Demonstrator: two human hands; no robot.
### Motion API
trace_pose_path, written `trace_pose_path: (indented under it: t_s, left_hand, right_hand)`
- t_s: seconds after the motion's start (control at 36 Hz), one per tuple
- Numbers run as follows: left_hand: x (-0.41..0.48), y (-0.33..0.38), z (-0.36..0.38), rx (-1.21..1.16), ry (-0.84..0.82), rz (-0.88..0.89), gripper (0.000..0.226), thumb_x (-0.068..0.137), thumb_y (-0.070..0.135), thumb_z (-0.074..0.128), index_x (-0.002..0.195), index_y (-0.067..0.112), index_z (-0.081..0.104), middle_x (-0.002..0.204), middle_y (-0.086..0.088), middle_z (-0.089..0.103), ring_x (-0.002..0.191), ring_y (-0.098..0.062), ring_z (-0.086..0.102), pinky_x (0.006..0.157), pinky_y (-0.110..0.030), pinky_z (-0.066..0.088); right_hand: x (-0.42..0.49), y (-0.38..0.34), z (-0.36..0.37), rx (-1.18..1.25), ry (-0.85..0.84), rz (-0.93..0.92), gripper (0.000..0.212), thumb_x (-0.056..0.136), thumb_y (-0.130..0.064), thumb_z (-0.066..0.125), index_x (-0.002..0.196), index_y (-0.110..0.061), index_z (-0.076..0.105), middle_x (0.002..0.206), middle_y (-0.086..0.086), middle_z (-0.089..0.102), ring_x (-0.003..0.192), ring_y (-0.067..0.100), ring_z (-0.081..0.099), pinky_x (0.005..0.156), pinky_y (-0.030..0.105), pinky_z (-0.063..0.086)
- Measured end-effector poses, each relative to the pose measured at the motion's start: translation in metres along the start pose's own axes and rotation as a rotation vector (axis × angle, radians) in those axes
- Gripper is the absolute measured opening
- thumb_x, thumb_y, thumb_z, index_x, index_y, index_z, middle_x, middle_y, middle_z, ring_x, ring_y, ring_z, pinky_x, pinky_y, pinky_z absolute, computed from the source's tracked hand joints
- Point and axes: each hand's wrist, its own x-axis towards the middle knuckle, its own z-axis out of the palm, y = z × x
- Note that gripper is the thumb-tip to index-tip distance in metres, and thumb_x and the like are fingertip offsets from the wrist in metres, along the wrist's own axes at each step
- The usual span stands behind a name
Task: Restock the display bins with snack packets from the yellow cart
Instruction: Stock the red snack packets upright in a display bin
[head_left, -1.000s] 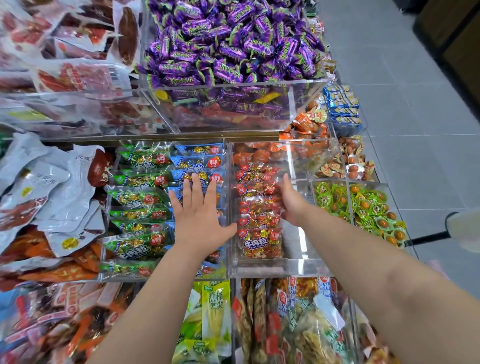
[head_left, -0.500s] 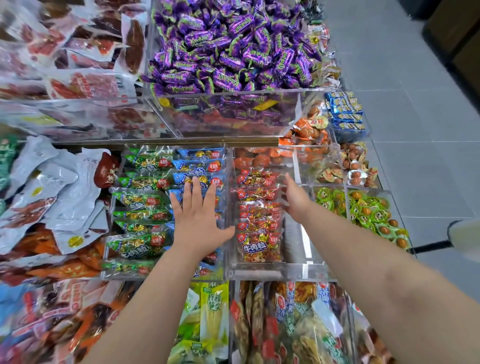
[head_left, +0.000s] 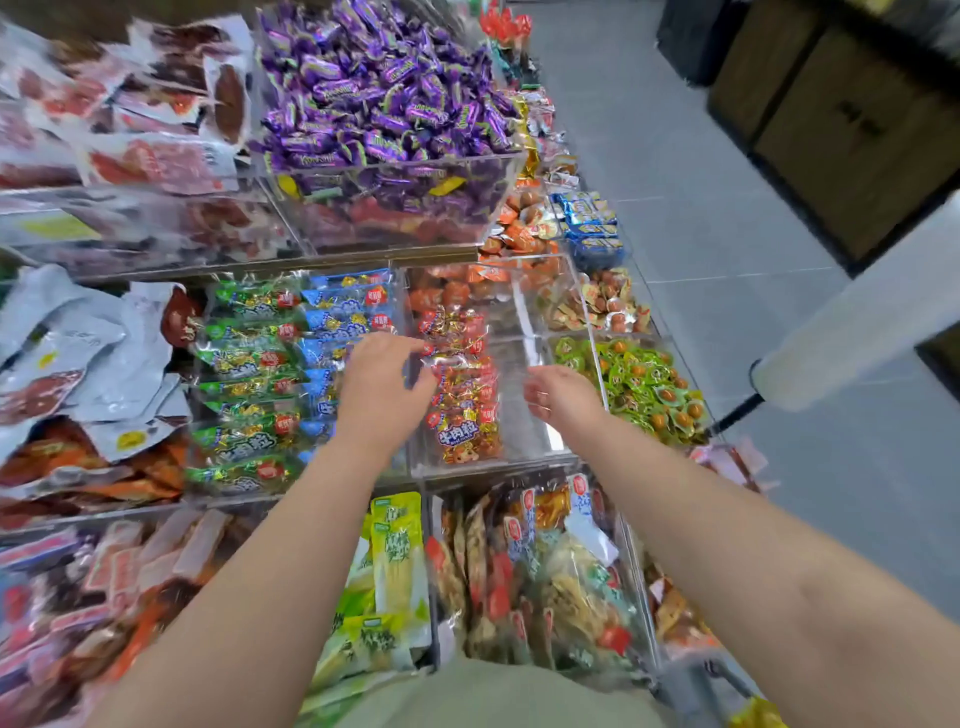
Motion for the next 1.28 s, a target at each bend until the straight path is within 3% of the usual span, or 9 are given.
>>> trace_pose_path:
  t_s: [0.11, 0.22, 0.31, 0.44, 0.67, 0.72, 0.94, 1.14, 1.28]
  left_hand:
    - [-0.032, 0.026, 0.01, -0.213, -0.192, -0.002, 0.016, 0.086, 0.013, 0.063, 0.099, 0.015, 0.071, 0.088, 0.001, 0.067, 0.084, -0.02, 0.059, 0.078, -0.028, 0.046]
    - [-0.069, 0.032, 0.038, -0.38, -0.561, -0.164, 0.009, 0.09, 0.014, 0.061, 0.089, 0.023, 0.066, 0.081, 0.01, 0.062, 0.071, -0.004, 0.055, 0.06, -0.006, 0.039]
    - [-0.105, 0.018, 0.067, -0.466, -0.822, -0.401, 0.017, 0.093, 0.012, 0.057, 0.079, 0.019, 0.062, 0.074, 0.002, 0.063, 0.058, -0.008, 0.058, 0.052, -0.016, 0.044]
    - [-0.168, -0.008, 0.107, -0.3, -1.067, -0.509, 0.022, 0.097, 0.019, 0.052, 0.078, 0.013, 0.058, 0.068, -0.004, 0.059, 0.053, -0.013, 0.055, 0.046, -0.02, 0.041]
    - [-0.25, -0.01, 0.139, -0.138, -1.414, -0.679, 0.022, 0.101, 0.02, 0.038, 0.09, 0.005, 0.048, 0.078, -0.012, 0.049, 0.055, -0.018, 0.05, 0.054, -0.021, 0.04]
    - [-0.265, -0.006, 0.144, -0.006, -1.453, -0.66, 0.017, 0.101, 0.022, 0.039, 0.102, 0.011, 0.051, 0.09, -0.012, 0.057, 0.074, -0.024, 0.056, 0.069, -0.027, 0.042]
    - [-0.305, 0.024, 0.17, 0.262, -1.477, -0.492, 0.021, 0.095, 0.019, 0.05, 0.112, 0.008, 0.056, 0.098, -0.013, 0.063, 0.083, -0.025, 0.055, 0.078, -0.031, 0.042]
    - [-0.355, 0.086, 0.197, 0.315, -1.501, -0.294, 0.008, 0.096, 0.016, 0.049, 0.09, 0.014, 0.055, 0.077, -0.007, 0.059, 0.064, -0.018, 0.05, 0.063, -0.025, 0.036]
    - [-0.389, 0.117, 0.211, 0.263, -1.515, -0.223, 0.012, 0.098, 0.019, 0.047, 0.098, 0.011, 0.056, 0.096, -0.015, 0.061, 0.076, -0.023, 0.055, 0.068, -0.026, 0.04]
  right_hand:
    - [-0.035, 0.017, -0.01, 0.154, -0.012, -0.03, 0.009, 0.094, -0.009, 0.053, 0.087, -0.01, 0.057, 0.075, 0.008, 0.057, 0.065, 0.018, 0.053, 0.066, 0.027, 0.046]
    - [-0.079, 0.055, -0.025, 0.196, 0.091, -0.011, 0.013, 0.093, -0.007, 0.05, 0.083, -0.011, 0.057, 0.069, 0.005, 0.053, 0.059, 0.014, 0.049, 0.052, 0.021, 0.041]
    - [-0.116, 0.101, -0.041, 0.165, 0.203, 0.078, 0.015, 0.091, -0.009, 0.049, 0.078, -0.011, 0.056, 0.067, 0.004, 0.05, 0.059, 0.015, 0.047, 0.055, 0.023, 0.035]
    - [-0.186, 0.192, -0.071, 0.146, 0.404, 0.266, 0.037, 0.092, -0.004, 0.047, 0.057, -0.016, 0.045, 0.046, -0.001, 0.047, 0.035, 0.004, 0.041, 0.043, 0.019, 0.027]
    - [-0.32, 0.332, -0.107, 0.471, 0.72, 0.499, 0.031, 0.093, -0.005, 0.043, 0.064, -0.014, 0.044, 0.064, 0.006, 0.042, 0.055, 0.014, 0.037, 0.052, 0.021, 0.023]
    - [-0.351, 0.359, -0.112, 0.517, 0.799, 0.561, 0.03, 0.095, -0.008, 0.044, 0.066, -0.014, 0.046, 0.065, 0.005, 0.045, 0.055, 0.014, 0.041, 0.051, 0.02, 0.028]
    - [-0.442, 0.442, -0.123, 0.747, 0.93, 0.754, 0.02, 0.094, -0.011, 0.045, 0.075, -0.014, 0.047, 0.069, 0.004, 0.048, 0.058, 0.015, 0.045, 0.057, 0.025, 0.035]
    - [-0.483, 0.466, -0.167, 0.787, 0.923, 0.788, 0.016, 0.095, -0.013, 0.046, 0.079, -0.014, 0.048, 0.072, 0.003, 0.05, 0.06, 0.014, 0.048, 0.058, 0.024, 0.035]
    - [-0.497, 0.47, -0.223, 0.699, 0.893, 0.76, 0.008, 0.096, -0.015, 0.045, 0.092, -0.01, 0.05, 0.081, 0.005, 0.053, 0.068, 0.016, 0.051, 0.072, 0.029, 0.04]
